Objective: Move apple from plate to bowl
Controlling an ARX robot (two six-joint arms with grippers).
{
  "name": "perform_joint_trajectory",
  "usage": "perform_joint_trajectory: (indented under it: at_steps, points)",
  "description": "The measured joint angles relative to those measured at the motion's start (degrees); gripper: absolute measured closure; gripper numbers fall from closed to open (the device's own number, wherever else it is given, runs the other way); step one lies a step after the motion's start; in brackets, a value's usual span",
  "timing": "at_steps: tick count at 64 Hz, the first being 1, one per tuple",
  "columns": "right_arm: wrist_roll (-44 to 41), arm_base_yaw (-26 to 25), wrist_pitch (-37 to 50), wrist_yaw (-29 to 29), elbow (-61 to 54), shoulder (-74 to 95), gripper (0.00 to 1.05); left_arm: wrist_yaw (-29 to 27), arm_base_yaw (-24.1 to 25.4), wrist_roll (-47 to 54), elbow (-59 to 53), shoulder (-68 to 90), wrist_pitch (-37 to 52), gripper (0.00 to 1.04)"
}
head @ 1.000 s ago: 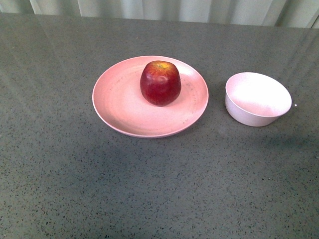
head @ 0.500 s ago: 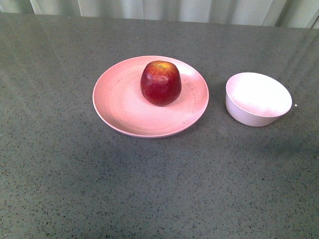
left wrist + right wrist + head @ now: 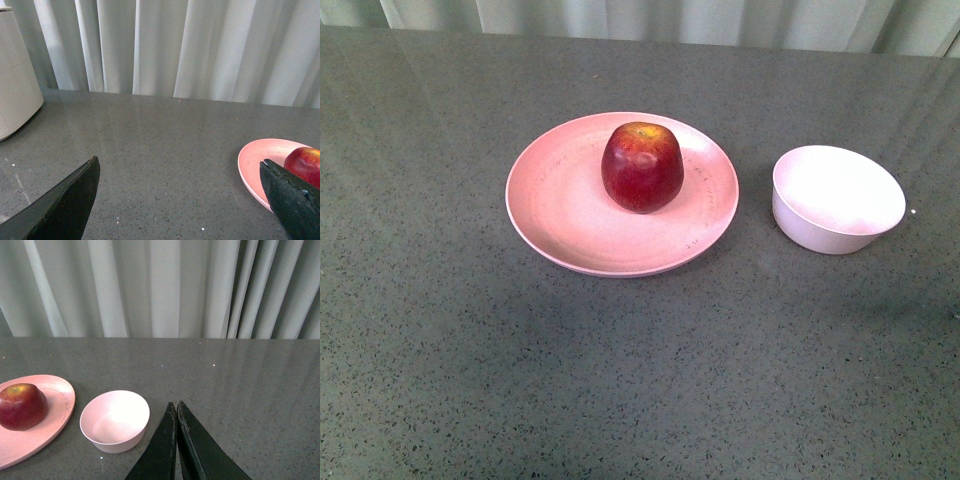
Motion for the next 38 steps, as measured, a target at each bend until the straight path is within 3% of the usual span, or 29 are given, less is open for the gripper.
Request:
perform_joint_trajectory:
  at_steps: [15, 22, 38]
  points:
    - [0.0, 0.0, -3.5, 0.0, 0.0, -3.5, 1.03, 0.0, 0.0, 0.0, 0.0, 0.0, 0.0, 0.09]
    - [0.0, 0.0, -12.4, 0.0, 0.0, -10.8, 1.03, 0.0, 0.0, 0.0, 0.0, 0.0, 0.0, 0.09]
    - [0.0, 0.1, -13.2, 0.0, 0.0, -12.8, 1.03, 0.0, 0.0, 0.0, 0.0, 0.0, 0.0, 0.09]
